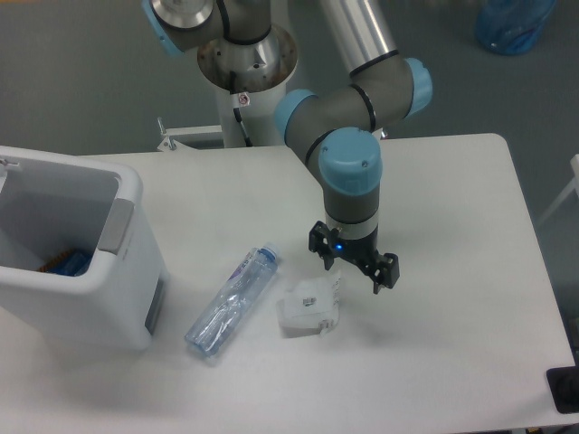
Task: Place the trash in the trash can
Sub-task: 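Lower the gripper onto the white tissue and close to grasp it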
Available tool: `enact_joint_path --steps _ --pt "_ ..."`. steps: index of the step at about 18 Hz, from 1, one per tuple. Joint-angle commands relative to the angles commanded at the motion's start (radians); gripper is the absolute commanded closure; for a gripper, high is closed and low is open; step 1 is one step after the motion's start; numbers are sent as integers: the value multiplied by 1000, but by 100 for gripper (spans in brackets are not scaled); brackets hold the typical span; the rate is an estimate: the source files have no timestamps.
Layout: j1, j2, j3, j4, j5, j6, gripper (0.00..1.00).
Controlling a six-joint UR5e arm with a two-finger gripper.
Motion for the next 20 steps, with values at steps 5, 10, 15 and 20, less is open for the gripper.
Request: enact_joint_path --steps 5,10,15,20 --pt "-28 -48 5 2 3 -2 0" --pt "-29 -57 17 0 2 -72 82" --pt "-32 -58 47 -1 -3 -120 100" --pt "-20 -49 92 -2 -101 -204 100"
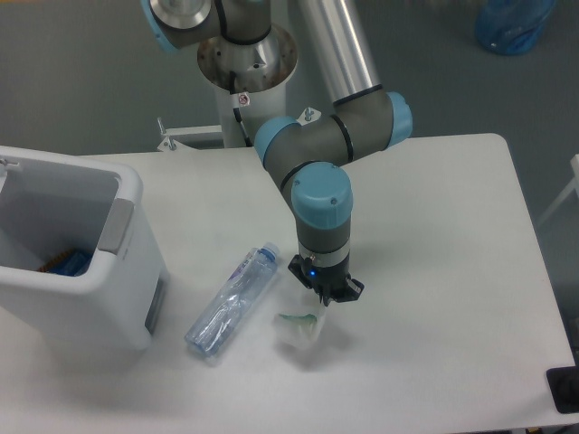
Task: Place the trash in the trash can
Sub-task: 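Lower the gripper onto the white tissue and close to grasp it, then lift the tissue and carry it over the white trash bin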
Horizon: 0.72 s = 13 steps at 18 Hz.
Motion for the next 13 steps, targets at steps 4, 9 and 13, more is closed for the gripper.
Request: enact_joint_path --steps 4,9,13 --pt "29 2 58 0 -126 -94 100" --pt "43 26 101 0 -247 -218 100" --pt "52 66 101 -2 -353 -267 100"
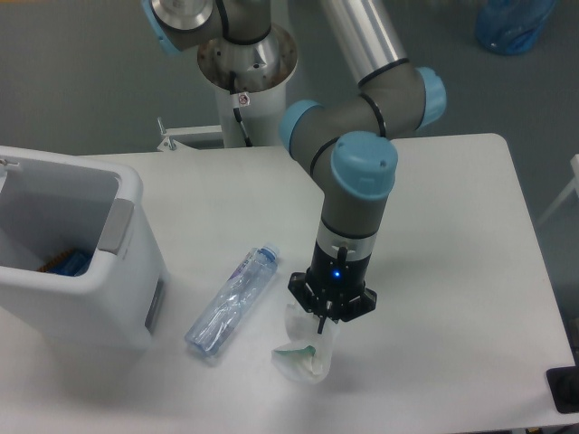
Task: Place the trash in the trash can
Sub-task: 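Lift the tissue and carry it over the white trash bin, then open the gripper to drop the tissue into the bin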
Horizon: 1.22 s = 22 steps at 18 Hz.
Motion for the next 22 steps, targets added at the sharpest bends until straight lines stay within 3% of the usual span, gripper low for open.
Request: enact_joint_path --steps 5,10,15,19,20,22 --pt "3 80 0 0 -173 -64 100" --pt "-18 198 0 0 -321 -139 100" --pt "-118 295 -43 0 -398 -198 100" --pt "-204 350 -119 2 -398 -181 100" --pt "-215 367 -136 2 -396 -177 95" --pt "-216 385 -162 3 -396 -141 67"
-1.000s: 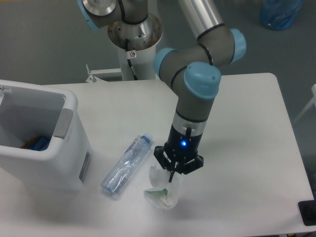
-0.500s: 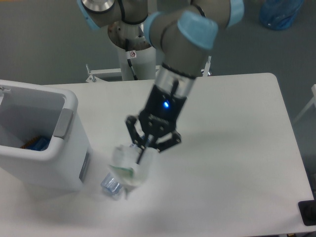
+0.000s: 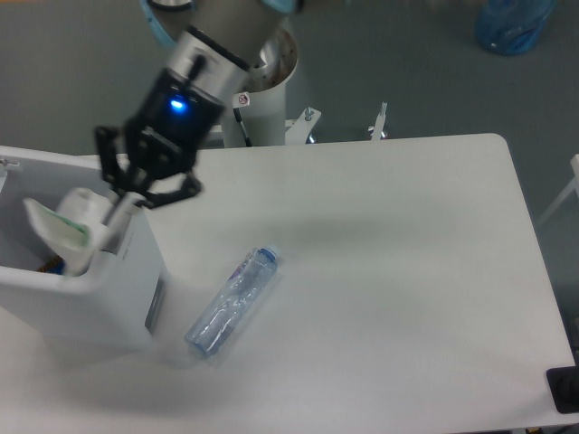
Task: Place the trash in the trash can
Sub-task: 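Open the gripper to drop the tissue into the bin, then move the open gripper over the clear plastic bottle and lower it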
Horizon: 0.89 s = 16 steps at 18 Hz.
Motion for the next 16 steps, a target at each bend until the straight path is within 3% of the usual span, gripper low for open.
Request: enact_joint_path --steps 2,11,14,16 --pt "0 8 -14 0 3 45 1" --pt "15 -11 -9 -2 18 48 0" --pt "60 -72 44 -2 44 58 0" --pt "102 -124 58 2 90 167 0"
